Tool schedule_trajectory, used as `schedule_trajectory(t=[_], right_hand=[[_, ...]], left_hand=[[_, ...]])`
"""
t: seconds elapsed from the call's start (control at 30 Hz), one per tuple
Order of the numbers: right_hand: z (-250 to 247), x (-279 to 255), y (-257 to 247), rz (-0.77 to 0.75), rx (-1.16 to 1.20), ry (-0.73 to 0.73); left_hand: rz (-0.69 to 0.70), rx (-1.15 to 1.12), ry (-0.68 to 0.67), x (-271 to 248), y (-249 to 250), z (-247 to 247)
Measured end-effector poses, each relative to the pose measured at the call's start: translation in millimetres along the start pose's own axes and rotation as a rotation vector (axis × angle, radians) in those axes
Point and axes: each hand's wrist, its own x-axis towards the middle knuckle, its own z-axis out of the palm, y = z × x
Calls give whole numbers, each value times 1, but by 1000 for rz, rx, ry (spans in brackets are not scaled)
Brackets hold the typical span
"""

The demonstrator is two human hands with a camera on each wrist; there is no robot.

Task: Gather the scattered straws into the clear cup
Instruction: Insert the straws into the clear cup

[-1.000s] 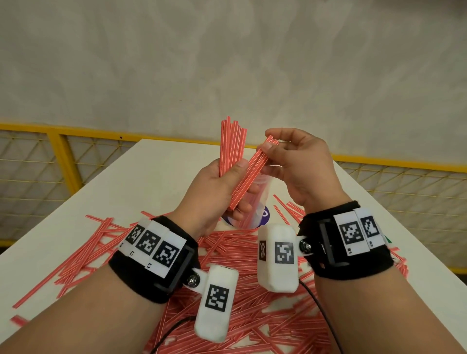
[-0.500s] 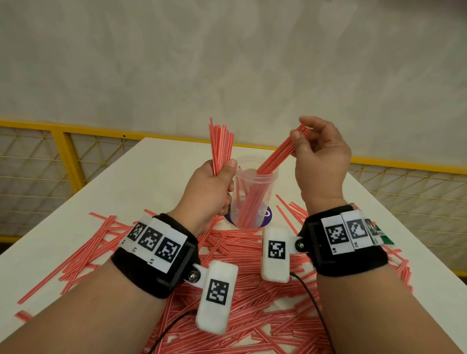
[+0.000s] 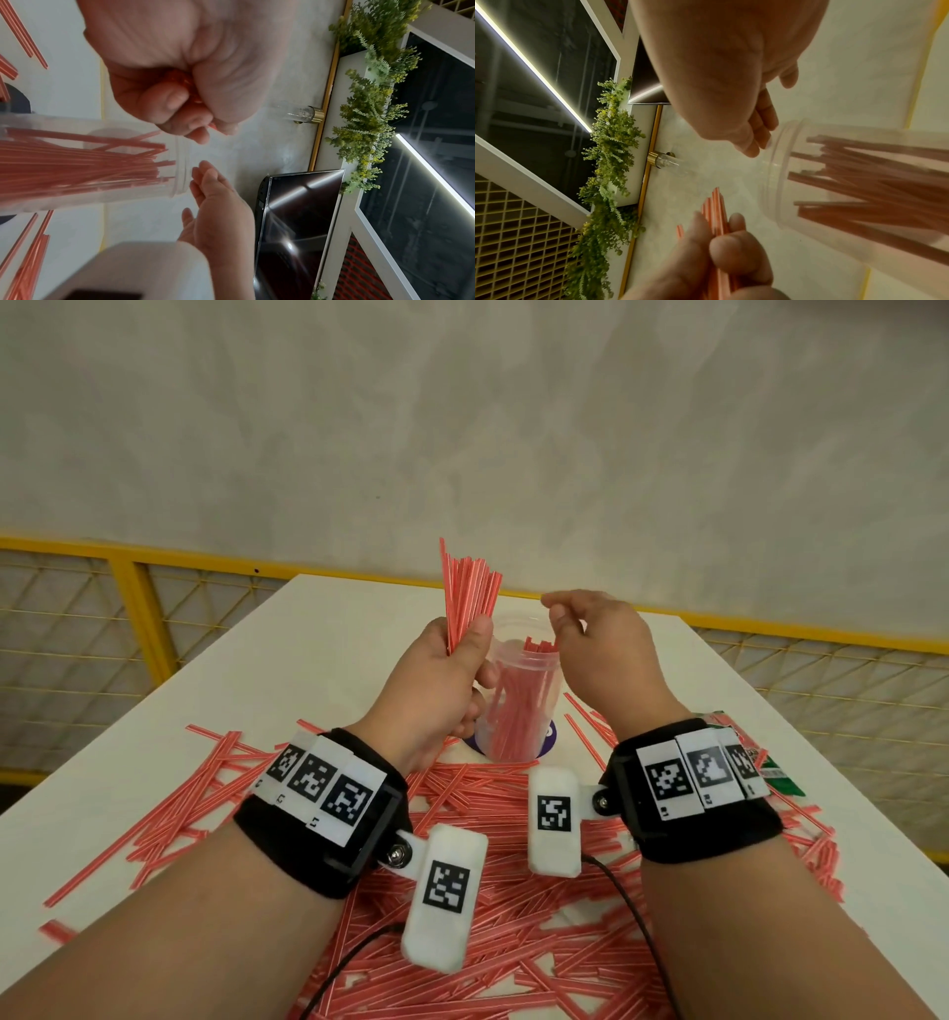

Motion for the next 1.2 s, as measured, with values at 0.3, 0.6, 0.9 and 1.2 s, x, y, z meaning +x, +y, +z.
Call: schedule_trajectory(t=[0.3, 0.6, 0.9, 1.2], right_hand=[[-6, -7, -25, -35, 370, 52], [-4, -12, -28, 129, 697, -47], [-4, -9, -24, 173, 773, -63], [-8, -10, -26, 186, 853, -50]], left_hand=[[39, -13, -43, -3, -1, 3], [52, 1, -129, -6, 0, 4], [62, 20, -107, -6, 0, 6], [92, 103, -48, -3, -3, 5]])
